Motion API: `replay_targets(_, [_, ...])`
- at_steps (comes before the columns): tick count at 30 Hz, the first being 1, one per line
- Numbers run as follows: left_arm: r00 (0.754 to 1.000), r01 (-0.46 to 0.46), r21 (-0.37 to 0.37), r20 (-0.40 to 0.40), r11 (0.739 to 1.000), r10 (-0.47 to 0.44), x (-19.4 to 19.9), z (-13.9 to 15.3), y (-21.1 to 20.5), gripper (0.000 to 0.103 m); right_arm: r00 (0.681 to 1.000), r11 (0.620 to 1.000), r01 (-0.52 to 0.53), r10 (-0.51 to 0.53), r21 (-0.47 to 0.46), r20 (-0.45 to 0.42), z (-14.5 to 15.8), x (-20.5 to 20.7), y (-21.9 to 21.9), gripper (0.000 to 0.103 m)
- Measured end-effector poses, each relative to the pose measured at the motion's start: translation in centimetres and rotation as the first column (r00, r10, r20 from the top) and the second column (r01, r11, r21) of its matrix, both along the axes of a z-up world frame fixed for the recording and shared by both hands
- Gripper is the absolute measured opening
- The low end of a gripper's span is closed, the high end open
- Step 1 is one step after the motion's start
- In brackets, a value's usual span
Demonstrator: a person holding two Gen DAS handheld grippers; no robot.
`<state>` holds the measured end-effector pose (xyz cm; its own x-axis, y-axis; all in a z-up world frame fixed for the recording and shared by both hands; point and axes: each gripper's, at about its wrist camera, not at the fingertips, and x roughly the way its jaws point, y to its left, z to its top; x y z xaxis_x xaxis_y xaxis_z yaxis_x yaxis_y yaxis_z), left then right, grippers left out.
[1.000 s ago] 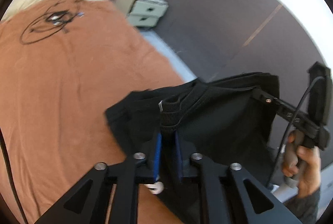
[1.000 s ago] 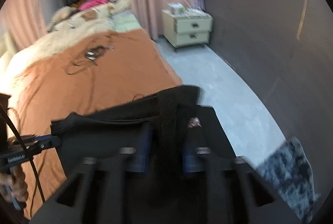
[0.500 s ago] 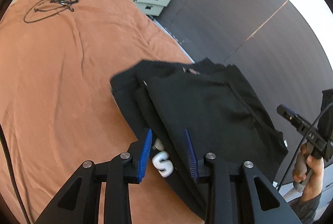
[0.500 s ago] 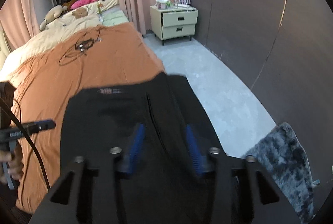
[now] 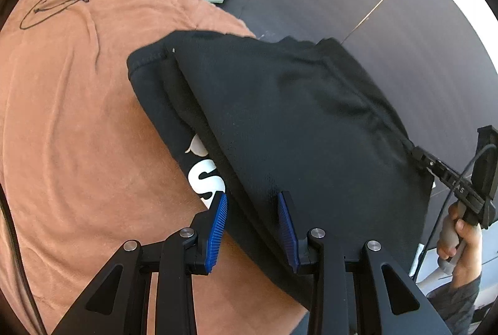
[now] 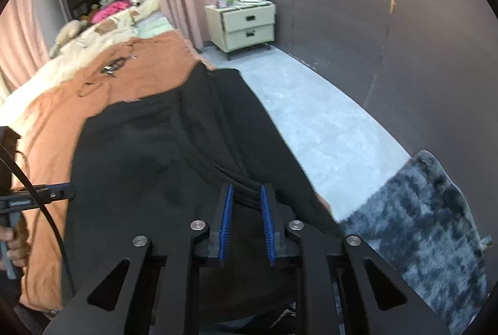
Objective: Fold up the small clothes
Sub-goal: 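Lower the folded end onto the T-shirt stack with both tools, then open both tools and pull them back from the folded T-shirt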
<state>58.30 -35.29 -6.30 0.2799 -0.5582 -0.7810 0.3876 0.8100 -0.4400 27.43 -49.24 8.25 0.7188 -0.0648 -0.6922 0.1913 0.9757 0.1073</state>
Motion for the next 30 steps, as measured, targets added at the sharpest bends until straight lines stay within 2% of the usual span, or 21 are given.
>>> replay_targets(2, [1.000,-0.007,-0.009,-0.019,1.000,0.007,0.3,-0.7,-0.1,0.036,0.999,0.999,0.026,-0.027,-0.035,-0.022,-0.7,1.2,0.2,0.014])
replay_targets(3, [1.000,-0.010,-0.016,-0.026,1.000,0.010,0.3,-0.8,-0.1,0.037,0.999,0.999,0.039,-0.039,-0.024,-0.028,-1.0,1.6,0.0,0.014])
replay_targets(8, [1.000,-0.012,0.003,-0.017,1.000,0.013,-0.2,0.1,0.0,0.037,0.992,0.992,0.115,-0.117,-0.050,-0.046,-1.7,2.9,-0.7,0.014])
replay_targets(11, [1.000,-0.024,0.009,-0.009,1.000,0.024,-0.8,1.2,0.5,0.037,0.986,0.986,0.163,-0.162,0.016,-0.045,-1.3,2.5,-1.7,0.014])
replay_targets(13, [1.000,-0.023,0.006,0.000,1.000,0.023,-1.2,1.9,0.9,0.037,0.981,0.980,0.193,-0.193,0.048,-0.011,0.2,1.5,-2.2,0.014])
replay_targets(17, [0.999,-0.021,0.008,0.032,1.000,0.021,-2.2,3.6,1.8,0.037,0.981,0.978,0.189,-0.192,0.091,0.016,1.4,-1.8,-1.6,0.016])
replay_targets(19, [0.999,-0.020,0.004,0.046,1.000,0.020,-2.9,4.4,2.0,0.037,0.983,0.979,0.177,-0.181,0.102,0.026,2.3,-4.1,-1.1,0.025])
replay_targets(21, [0.998,-0.013,0.006,0.061,1.000,0.012,-3.9,5.3,2.3,0.037,0.983,0.978,0.172,-0.179,0.115,0.050,3.1,-5.8,-0.6,0.057])
replay_targets(22, [0.998,-0.008,0.007,0.068,1.000,0.007,-4.3,5.7,2.1,0.037,0.981,0.978,0.170,-0.179,0.121,0.069,3.8,-6.9,-0.2,0.062])
replay_targets(26, [0.993,0.008,0.006,0.118,1.000,-0.009,-7.3,8.3,3.0,0.038,0.982,0.982,0.145,-0.159,0.124,0.105,4.1,-12.1,2.2,0.064])
replay_targets(28, [0.990,0.002,0.002,0.142,1.000,-0.002,-8.4,9.4,3.7,0.050,0.982,0.983,0.135,-0.149,0.121,0.113,4.7,-14.2,3.5,0.066])
replay_targets(30, [0.984,-0.005,-0.005,0.176,1.000,0.006,-10.1,10.7,4.7,0.059,0.982,0.986,0.115,-0.131,0.121,0.136,4.8,-16.4,4.4,0.083])
